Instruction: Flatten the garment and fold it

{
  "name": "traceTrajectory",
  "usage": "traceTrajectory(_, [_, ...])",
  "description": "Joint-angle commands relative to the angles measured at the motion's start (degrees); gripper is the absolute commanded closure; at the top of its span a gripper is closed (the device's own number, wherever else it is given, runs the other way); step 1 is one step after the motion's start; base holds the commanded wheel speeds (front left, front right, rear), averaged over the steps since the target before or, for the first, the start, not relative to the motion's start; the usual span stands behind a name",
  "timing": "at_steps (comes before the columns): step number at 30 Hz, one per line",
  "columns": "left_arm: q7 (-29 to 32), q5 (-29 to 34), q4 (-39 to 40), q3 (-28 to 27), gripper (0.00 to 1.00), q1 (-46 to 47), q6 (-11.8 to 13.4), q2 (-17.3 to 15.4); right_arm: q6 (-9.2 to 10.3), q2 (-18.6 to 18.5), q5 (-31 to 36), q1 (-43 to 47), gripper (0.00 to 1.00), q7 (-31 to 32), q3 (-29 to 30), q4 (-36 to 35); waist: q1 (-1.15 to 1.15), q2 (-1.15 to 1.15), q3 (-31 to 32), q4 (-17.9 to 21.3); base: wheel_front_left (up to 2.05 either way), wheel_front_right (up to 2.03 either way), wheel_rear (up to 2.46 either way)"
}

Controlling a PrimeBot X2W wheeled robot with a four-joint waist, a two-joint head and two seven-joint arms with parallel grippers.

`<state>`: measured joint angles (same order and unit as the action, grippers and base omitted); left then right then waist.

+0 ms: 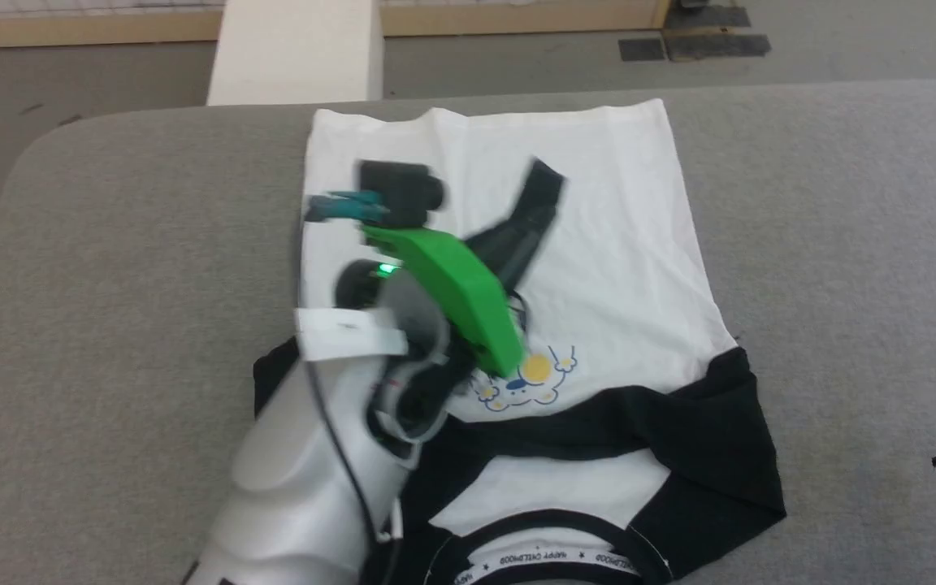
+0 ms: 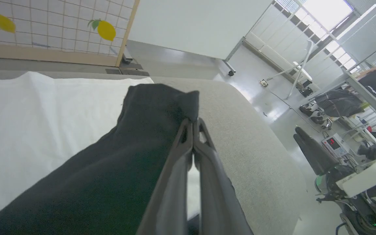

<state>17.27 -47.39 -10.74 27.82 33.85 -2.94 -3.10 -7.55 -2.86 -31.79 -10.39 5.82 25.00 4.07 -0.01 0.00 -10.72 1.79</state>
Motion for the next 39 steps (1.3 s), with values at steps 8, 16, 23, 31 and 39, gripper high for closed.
traceTrajectory(8, [-1.9, -4.9, -6.4, 16.4, 1.00, 3.4, -0.3, 0.2, 0.06, 0.0, -1.4, -0.2, 0.00, -1.8, -0.2, 1.2, 0.01, 0.00, -3.2, 5.0, 0.00, 0.00, 0.00])
traceTrajectory(16, [0.5, -8.4, -10.3, 28.9, 1.00, 3.1, -0.7, 0.2, 0.06, 0.0, -1.8, -0.3, 0.00, -2.7, -0.2, 1.9, 0.01, 0.00, -4.0, 5.4, 0.00, 0.00, 0.00])
traceTrajectory(23, [3.8, -12.8, -11.4, 32.9, 0.00, 3.9, 0.4, 0.2, 0.06, 0.0, -1.4, -1.1, 0.00, -3.1, -0.5, 3.1, 0.01, 0.00, -3.4, 4.0, 0.00, 0.00, 0.00])
traceTrajectory(31, [-2.7, -18.2, -5.7, 21.7, 0.00, 6.2, 2.3, -2.1, 0.06, 0.0, -0.3, -0.6, 0.00, -2.4, -0.8, 3.1, 0.01, 0.00, -0.2, 1.3, 0.00, 0.00, 0.00])
traceTrajectory(39, [-22.4, -12.5, -3.5, 6.5, 0.00, 5.2, 7.0, -14.1, 0.06, 0.0, 1.2, -0.9, 0.00, -0.1, -3.2, 1.9, 0.01, 0.00, 1.0, -0.5, 0.00, 0.00, 0.00])
